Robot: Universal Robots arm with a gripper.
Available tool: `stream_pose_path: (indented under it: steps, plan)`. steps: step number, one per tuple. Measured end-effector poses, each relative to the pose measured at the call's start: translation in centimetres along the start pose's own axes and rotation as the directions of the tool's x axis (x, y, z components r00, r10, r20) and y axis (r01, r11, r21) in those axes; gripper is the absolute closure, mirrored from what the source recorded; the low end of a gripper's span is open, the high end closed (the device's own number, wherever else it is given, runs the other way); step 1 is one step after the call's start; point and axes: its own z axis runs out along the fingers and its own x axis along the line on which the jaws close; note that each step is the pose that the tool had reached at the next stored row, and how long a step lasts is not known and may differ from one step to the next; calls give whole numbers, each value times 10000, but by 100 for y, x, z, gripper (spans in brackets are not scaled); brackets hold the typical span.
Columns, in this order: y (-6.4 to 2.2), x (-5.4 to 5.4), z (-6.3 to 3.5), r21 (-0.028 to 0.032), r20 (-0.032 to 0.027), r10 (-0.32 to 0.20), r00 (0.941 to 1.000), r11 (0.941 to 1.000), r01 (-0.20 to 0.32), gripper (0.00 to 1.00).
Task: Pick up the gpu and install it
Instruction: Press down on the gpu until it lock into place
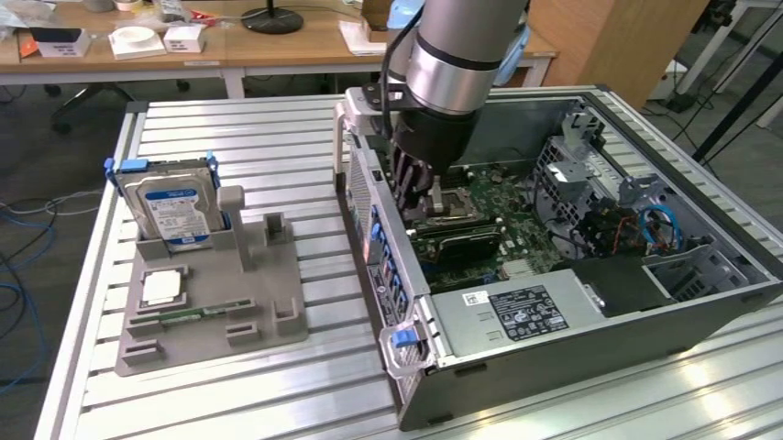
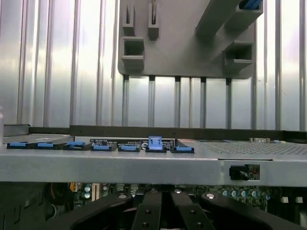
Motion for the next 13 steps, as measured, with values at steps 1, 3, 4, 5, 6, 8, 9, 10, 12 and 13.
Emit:
stream_pose_path:
  steps: [1, 3, 4, 5, 6, 8, 9, 10, 12, 13]
  plan:
    - [-11, 1, -3, -1, 46, -1, 10000, 10000, 1, 89]
    - [-45, -1, -11, 22, 175, -18, 9998, 10000, 17, 89]
    - [-63, 0, -28, 11, 201, -20, 9998, 10000, 19, 89]
    - [-92, 1, -43, 1, 233, -23, 9997, 10000, 23, 89]
    - [-126, 1, -46, 3, 275, -27, 9996, 10000, 27, 89]
    - [-200, 2, -57, -4, 303, -28, 9995, 10000, 28, 89]
    - [-240, 3, -60, -6, 308, -30, 9995, 10000, 30, 89]
    - [-278, 4, -64, -8, 310, -31, 9995, 10000, 31, 89]
    - [-359, 6, -73, -16, 310, -29, 9995, 10000, 29, 89]
    - [-398, 7, -76, -19, 310, -29, 9995, 10000, 30, 89]
